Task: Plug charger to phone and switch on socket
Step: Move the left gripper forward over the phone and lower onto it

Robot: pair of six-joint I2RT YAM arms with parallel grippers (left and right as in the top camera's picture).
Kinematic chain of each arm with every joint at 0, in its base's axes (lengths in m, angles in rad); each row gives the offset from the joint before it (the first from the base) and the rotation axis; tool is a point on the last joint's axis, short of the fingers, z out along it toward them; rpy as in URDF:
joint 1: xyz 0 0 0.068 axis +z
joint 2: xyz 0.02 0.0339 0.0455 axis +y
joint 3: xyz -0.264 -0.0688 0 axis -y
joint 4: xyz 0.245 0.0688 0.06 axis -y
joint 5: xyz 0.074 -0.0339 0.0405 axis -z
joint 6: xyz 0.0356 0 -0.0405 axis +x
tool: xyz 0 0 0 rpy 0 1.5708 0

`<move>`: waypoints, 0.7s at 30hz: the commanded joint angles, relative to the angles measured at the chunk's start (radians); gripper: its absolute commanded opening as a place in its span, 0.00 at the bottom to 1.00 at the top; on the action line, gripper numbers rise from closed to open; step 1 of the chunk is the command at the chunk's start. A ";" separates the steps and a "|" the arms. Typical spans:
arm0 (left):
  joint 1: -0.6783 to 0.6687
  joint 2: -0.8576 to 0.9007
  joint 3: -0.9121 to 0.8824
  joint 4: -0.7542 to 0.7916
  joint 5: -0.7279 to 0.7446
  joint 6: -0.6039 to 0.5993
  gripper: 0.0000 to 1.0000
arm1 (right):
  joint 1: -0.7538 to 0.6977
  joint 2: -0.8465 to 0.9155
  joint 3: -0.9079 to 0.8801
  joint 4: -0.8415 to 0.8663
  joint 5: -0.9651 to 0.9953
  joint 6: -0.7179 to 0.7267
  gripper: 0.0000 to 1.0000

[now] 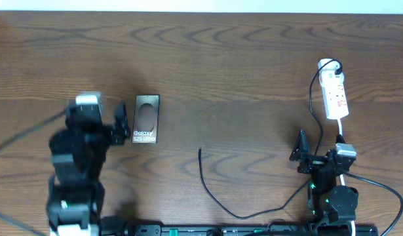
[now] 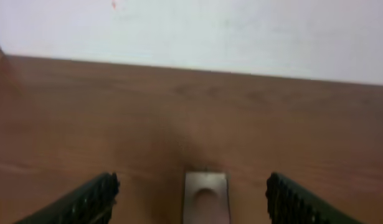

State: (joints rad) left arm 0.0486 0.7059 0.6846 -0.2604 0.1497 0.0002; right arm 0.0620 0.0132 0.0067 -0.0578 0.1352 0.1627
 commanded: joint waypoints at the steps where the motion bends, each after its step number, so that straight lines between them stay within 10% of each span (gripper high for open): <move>1: -0.002 0.184 0.227 -0.142 0.026 -0.013 0.78 | -0.006 -0.002 -0.001 -0.003 0.013 -0.015 0.99; 11: -0.002 0.764 0.777 -0.717 0.023 -0.013 0.78 | -0.006 -0.002 -0.001 -0.003 0.013 -0.015 0.99; 21: -0.002 0.963 0.787 -0.767 0.026 -0.013 0.78 | -0.006 -0.002 -0.001 -0.003 0.013 -0.015 0.99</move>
State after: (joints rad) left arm 0.0486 1.6501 1.4563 -1.0237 0.1631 -0.0036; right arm 0.0620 0.0128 0.0067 -0.0578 0.1356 0.1627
